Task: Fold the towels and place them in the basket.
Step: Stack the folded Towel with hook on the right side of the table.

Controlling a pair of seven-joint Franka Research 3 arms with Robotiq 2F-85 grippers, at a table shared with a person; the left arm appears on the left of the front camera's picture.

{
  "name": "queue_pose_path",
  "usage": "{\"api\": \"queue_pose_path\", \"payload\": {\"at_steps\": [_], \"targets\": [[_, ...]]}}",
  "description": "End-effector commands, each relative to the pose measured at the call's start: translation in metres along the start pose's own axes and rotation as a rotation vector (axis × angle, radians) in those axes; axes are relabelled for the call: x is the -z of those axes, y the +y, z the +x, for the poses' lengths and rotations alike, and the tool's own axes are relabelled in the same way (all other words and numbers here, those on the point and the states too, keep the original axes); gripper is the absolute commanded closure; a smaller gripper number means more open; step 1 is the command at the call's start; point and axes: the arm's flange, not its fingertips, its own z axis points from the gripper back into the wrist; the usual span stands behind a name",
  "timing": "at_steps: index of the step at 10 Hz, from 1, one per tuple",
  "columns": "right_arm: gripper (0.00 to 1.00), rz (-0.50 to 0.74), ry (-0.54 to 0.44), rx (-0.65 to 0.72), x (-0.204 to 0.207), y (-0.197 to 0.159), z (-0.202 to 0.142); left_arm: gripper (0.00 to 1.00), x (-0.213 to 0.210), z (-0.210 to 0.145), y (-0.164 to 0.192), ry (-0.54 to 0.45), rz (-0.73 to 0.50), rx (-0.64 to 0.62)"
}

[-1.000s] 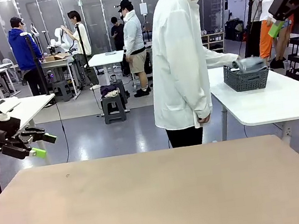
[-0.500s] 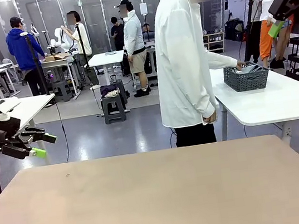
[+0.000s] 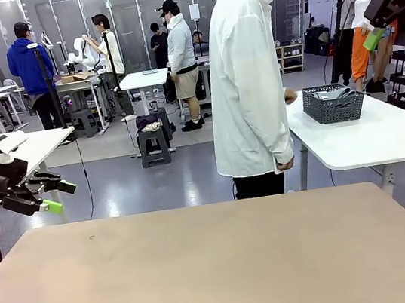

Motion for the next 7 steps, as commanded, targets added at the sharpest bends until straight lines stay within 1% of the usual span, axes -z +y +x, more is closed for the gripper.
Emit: {"api": "queue_pose_path", "payload": {"at_steps": [1,7], "targets": [[0.00,0.011,-0.005,0.008,-0.0012,0.0013,0.0024,0.00,-0.0009,0.0013,-0.0003,-0.003,-0.003,0.002],[0.00,0.011,-0.005,0.008,-0.0012,0.0013,0.0024,0.00,-0.0009,0.0013,-0.0003,-0.003,-0.003,0.002]]}}
